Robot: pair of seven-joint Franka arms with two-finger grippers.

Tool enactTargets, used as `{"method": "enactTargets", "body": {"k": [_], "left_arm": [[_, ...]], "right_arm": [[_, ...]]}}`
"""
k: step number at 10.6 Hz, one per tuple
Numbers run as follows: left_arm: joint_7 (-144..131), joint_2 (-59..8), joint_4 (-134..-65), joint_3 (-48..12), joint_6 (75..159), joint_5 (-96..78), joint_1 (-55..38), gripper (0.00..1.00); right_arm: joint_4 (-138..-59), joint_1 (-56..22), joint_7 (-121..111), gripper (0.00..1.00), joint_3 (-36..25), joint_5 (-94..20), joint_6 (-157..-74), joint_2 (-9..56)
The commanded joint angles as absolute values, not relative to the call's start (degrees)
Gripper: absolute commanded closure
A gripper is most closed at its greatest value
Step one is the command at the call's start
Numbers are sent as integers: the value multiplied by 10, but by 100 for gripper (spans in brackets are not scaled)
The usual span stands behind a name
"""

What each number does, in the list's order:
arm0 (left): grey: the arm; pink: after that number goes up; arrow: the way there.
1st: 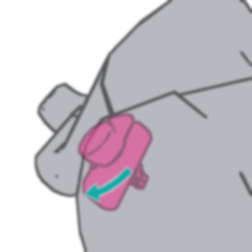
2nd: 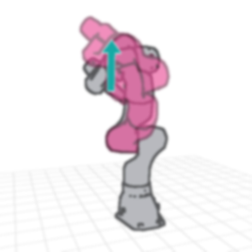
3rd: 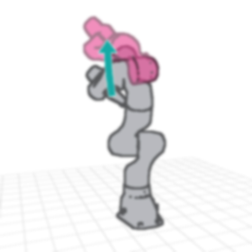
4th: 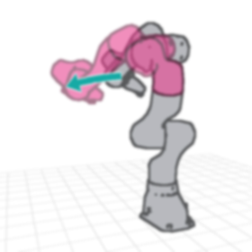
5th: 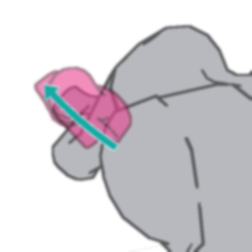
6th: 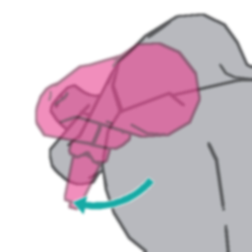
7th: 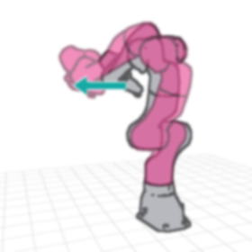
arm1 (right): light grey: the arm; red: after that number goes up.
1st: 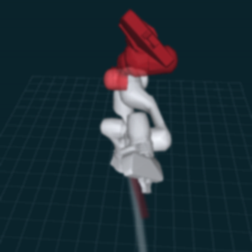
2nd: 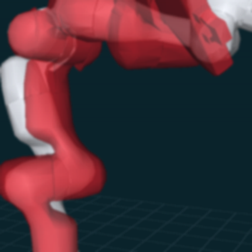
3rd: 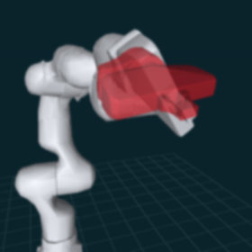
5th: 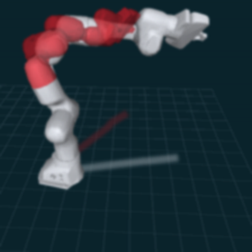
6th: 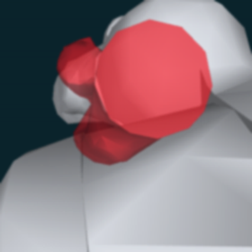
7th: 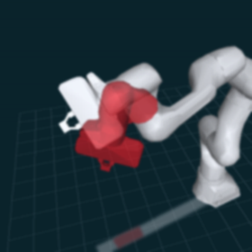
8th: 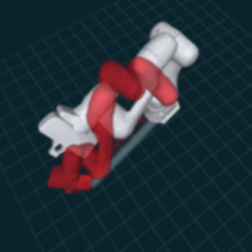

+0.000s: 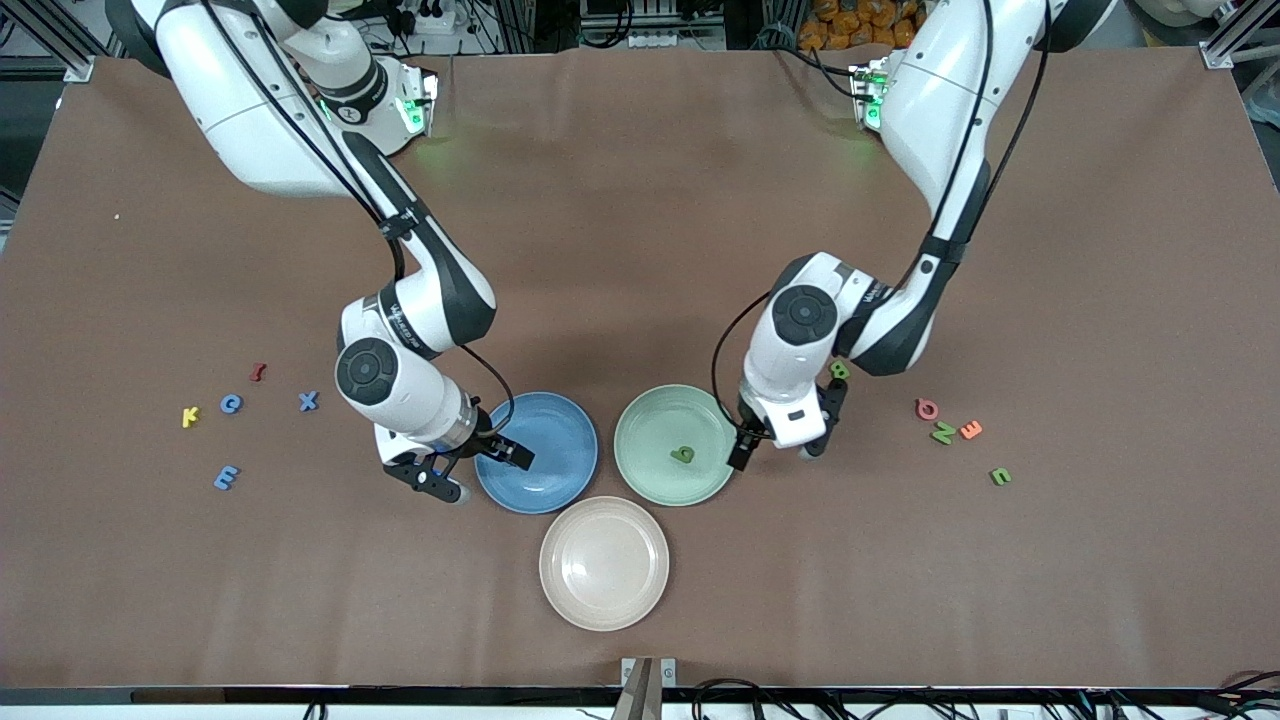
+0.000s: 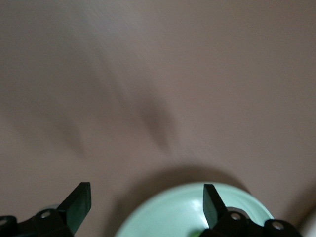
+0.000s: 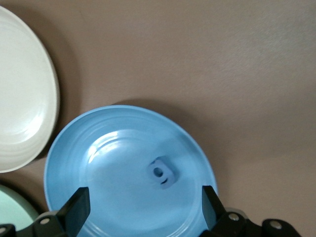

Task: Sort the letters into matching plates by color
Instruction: 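Release letters, then grasp the blue x while the left gripper grasps green B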

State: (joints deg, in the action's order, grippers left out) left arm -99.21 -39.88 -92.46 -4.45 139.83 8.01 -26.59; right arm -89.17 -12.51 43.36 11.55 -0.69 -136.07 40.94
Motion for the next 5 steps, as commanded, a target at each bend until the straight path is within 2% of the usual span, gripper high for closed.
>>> {"method": "enactTargets", "body": {"k": [1, 2, 5], "left_arm": [[-900, -364, -933, -51, 1291, 96, -231, 0], [-852, -356, -936, -52, 1263, 92, -226, 0], [-761, -303, -1017, -54, 1259, 89, -208, 0]], "right_arm": [[-889, -89, 369, 0, 123, 5, -1302, 388], [-898, -77, 334, 0, 123, 5, -1289, 377], [-965, -31, 240, 0, 122, 5, -1288, 323]]}}
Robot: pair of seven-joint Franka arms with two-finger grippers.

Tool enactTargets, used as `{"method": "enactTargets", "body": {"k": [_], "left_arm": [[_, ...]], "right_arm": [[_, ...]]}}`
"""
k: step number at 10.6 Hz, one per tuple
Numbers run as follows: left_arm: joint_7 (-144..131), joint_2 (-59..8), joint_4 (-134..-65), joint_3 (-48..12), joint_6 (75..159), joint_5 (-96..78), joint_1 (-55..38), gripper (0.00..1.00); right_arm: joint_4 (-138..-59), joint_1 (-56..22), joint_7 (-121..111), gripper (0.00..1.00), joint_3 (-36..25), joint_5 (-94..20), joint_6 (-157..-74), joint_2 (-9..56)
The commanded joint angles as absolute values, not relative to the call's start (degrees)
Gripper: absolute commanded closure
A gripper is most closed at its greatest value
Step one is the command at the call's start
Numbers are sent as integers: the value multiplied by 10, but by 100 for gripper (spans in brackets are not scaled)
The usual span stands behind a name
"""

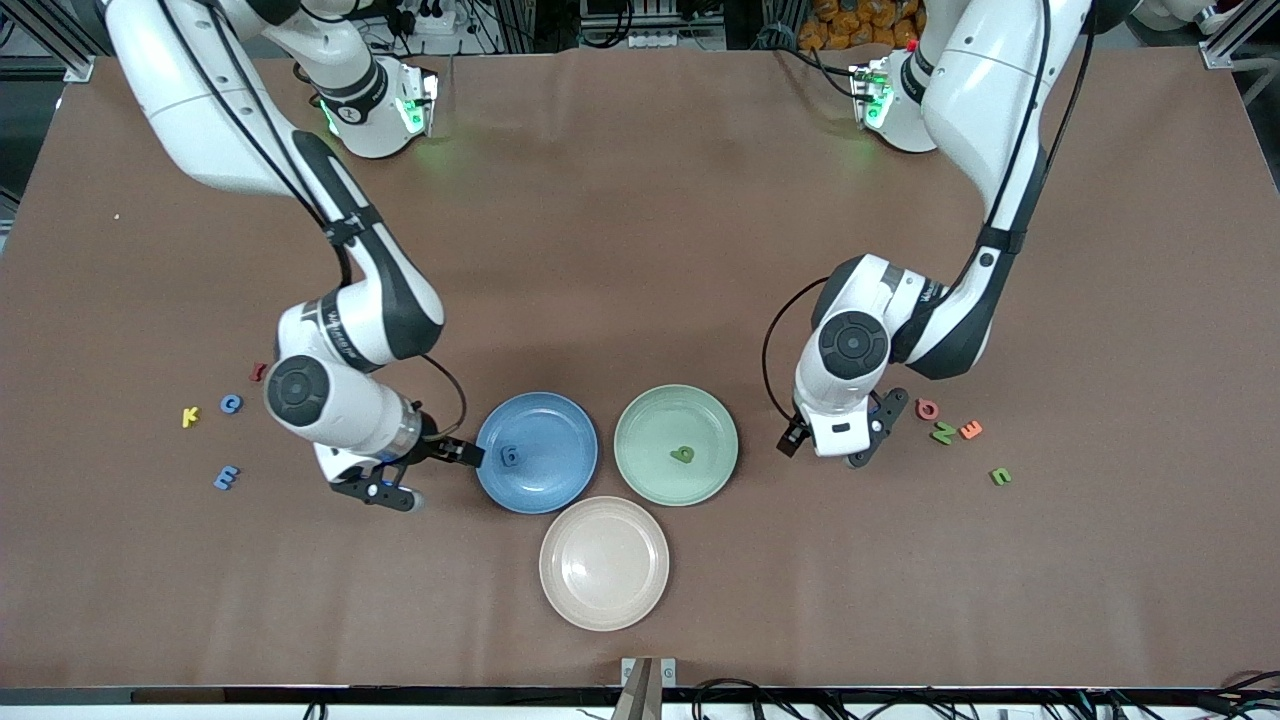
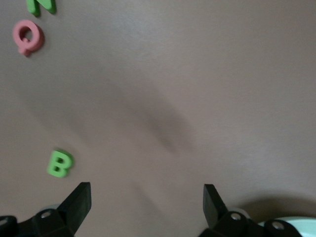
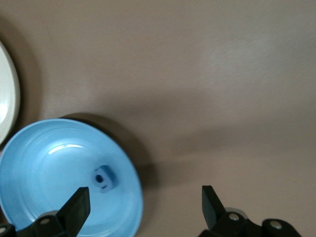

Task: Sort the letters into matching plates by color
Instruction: 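Release letters, then grasp the blue x while the left gripper grasps green B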

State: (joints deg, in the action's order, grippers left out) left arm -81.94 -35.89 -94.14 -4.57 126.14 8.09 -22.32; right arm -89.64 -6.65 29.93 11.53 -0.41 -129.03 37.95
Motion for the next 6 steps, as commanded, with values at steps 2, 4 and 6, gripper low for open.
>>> {"method": "enactTargets", "body": {"k": [2, 4, 6], "left_arm": [[-726, -268, -1069, -57, 1264, 88, -204, 0], [-708, -250, -1106, -65, 1276, 87, -192, 0], [-693, -230, -1166, -92, 1332, 88, -159, 0]], "right_arm": [[-1016, 5, 171, 0, 121, 4, -1288, 285], [-1055, 45, 114, 0, 120, 4, -1288, 257], [-1086, 82, 65, 0, 120, 4, -1293, 247]]}}
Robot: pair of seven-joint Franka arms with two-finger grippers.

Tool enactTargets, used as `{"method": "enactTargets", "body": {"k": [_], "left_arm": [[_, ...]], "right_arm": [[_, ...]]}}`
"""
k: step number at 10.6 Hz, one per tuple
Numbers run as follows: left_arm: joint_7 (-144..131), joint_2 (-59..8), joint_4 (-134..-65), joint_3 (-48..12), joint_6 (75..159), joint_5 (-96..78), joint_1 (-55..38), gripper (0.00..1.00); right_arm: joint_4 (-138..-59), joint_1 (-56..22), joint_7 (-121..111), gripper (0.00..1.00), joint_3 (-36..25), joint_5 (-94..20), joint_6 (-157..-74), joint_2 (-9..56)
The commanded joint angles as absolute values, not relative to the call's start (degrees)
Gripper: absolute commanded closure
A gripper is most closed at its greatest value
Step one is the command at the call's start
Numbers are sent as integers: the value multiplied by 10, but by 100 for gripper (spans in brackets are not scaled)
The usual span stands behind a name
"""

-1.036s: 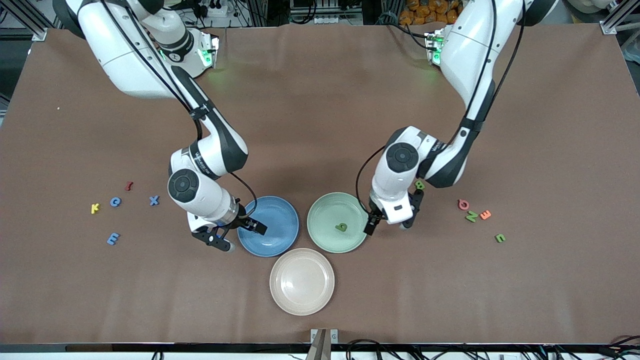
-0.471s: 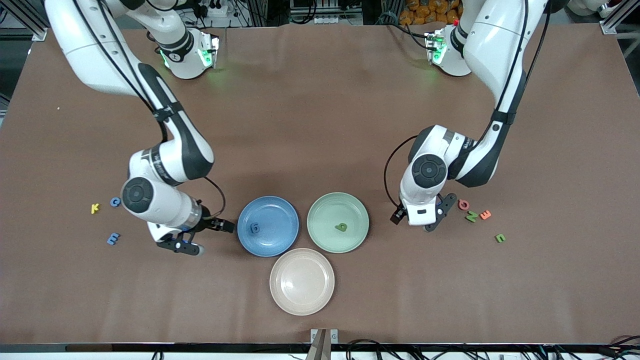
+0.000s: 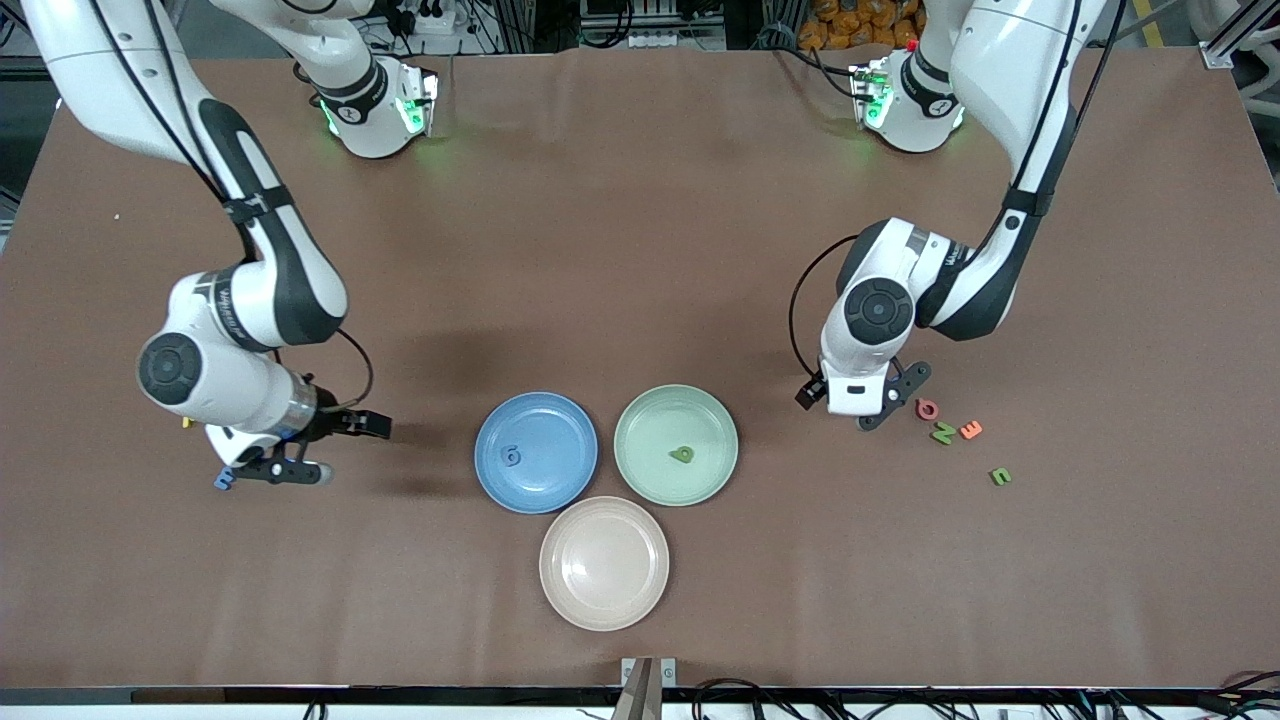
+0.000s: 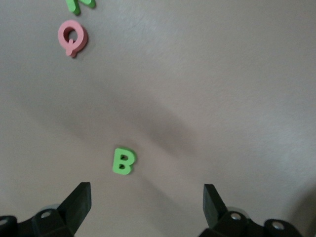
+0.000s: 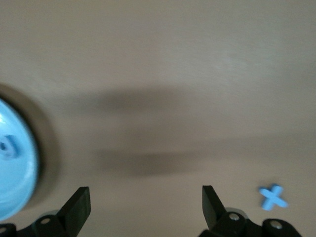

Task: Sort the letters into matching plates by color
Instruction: 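Release letters, then grasp the blue x while the left gripper grasps green B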

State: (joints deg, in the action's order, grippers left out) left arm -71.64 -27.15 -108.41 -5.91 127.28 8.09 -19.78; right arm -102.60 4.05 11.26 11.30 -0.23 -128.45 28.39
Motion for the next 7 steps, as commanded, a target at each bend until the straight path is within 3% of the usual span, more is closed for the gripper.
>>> {"method": "enactTargets", "body": {"k": [1, 7], "left_arm": [[-681, -221, -1198, -105, 1365, 88, -140, 0], [-658, -233, -1251, -119, 1436, 89, -105, 0]], "right_arm": [[-1092, 96, 45, 0, 120, 4, -1295, 246], [-1189, 162, -76, 0, 118, 10, -1426, 250]]}}
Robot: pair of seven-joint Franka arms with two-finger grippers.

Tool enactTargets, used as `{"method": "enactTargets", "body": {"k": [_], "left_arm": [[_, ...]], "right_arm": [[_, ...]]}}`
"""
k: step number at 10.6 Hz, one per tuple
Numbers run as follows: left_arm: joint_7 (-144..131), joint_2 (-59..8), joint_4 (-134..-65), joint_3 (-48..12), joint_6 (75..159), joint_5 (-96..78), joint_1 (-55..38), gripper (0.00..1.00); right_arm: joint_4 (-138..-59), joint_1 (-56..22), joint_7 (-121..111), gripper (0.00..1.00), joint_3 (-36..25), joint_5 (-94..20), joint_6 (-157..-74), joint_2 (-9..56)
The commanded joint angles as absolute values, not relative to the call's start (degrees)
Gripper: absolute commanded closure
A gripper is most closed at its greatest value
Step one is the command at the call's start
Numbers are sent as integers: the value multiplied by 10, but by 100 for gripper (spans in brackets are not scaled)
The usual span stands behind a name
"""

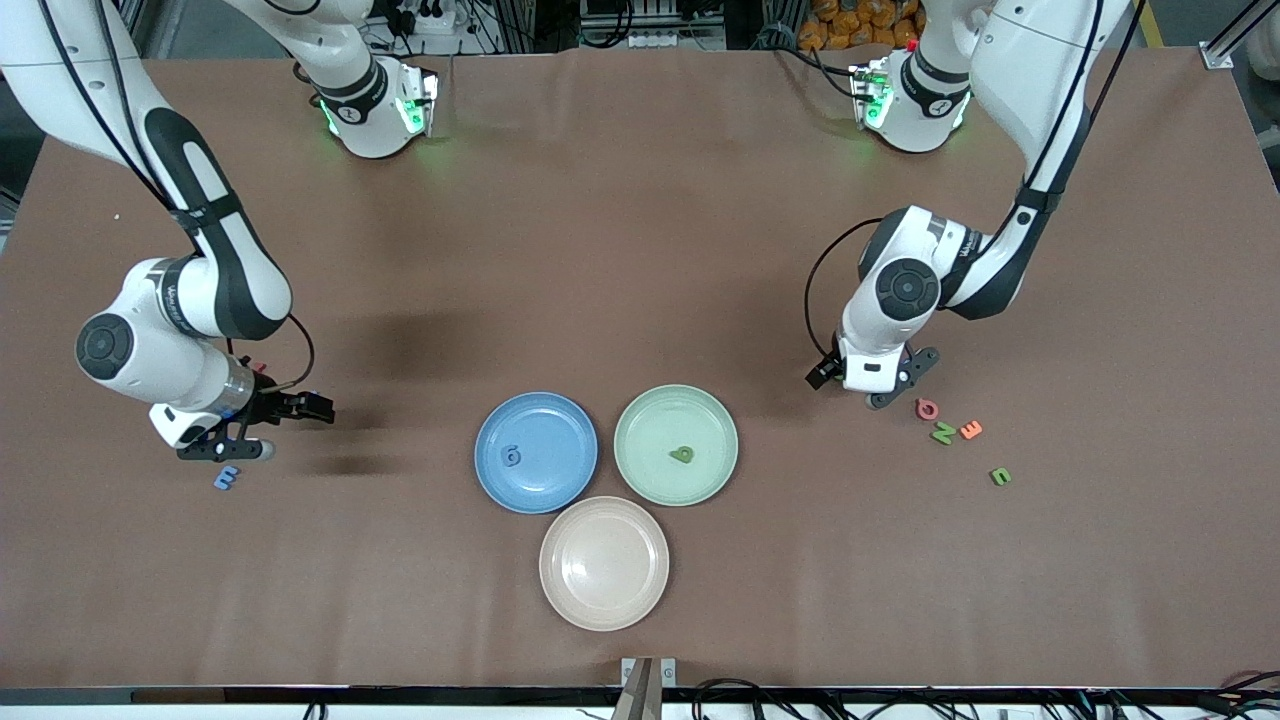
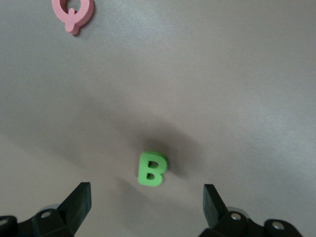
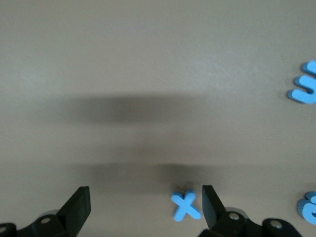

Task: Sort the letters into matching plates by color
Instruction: 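Release letters, then grasp the blue x while the left gripper grasps green B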

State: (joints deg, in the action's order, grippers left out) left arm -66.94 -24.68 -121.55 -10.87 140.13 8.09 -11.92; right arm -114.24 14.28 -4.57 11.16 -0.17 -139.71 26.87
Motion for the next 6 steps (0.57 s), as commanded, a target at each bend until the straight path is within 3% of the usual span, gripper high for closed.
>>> {"method": "enactTargets", "body": {"k": [1, 6], "left_arm": [[-657, -233, -1261, -119, 1456, 89, -105, 0], [-654, -247, -1274, -119, 1497, 91, -98, 0]], "right_arm": [[-1202, 166, -87, 0, 115, 22, -1443, 250], [-1234, 168, -88, 0, 96, 61, -1483, 258]]}}
